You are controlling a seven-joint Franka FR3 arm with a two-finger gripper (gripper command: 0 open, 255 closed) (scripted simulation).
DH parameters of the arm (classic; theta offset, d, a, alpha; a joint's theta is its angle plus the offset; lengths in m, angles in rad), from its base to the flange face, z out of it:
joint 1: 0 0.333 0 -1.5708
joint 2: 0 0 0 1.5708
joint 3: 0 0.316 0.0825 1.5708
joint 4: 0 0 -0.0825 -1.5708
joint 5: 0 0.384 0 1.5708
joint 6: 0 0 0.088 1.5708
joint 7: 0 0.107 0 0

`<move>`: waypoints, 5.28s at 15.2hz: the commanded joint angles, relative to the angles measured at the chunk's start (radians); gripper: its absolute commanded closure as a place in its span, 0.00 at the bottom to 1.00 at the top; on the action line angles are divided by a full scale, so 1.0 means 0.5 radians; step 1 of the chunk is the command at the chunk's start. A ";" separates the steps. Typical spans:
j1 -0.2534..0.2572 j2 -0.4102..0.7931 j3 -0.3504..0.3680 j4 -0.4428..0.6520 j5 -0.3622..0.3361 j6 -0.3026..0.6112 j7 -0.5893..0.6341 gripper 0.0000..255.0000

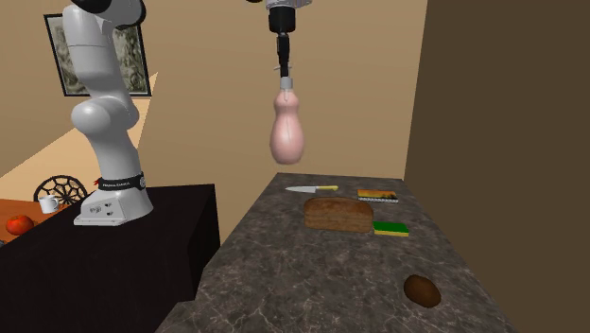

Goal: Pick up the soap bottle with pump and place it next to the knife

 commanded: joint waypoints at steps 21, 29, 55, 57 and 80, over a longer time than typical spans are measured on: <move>0.488 0.070 0.573 0.086 -0.011 -0.020 1.065 1.00; 0.684 0.352 0.747 0.442 -0.058 -0.102 1.430 1.00; 0.977 0.813 0.884 0.670 -0.179 0.110 1.854 1.00; 0.972 0.803 0.883 0.602 -0.178 0.168 1.855 1.00; 0.955 0.854 0.870 0.054 -0.200 0.764 1.885 1.00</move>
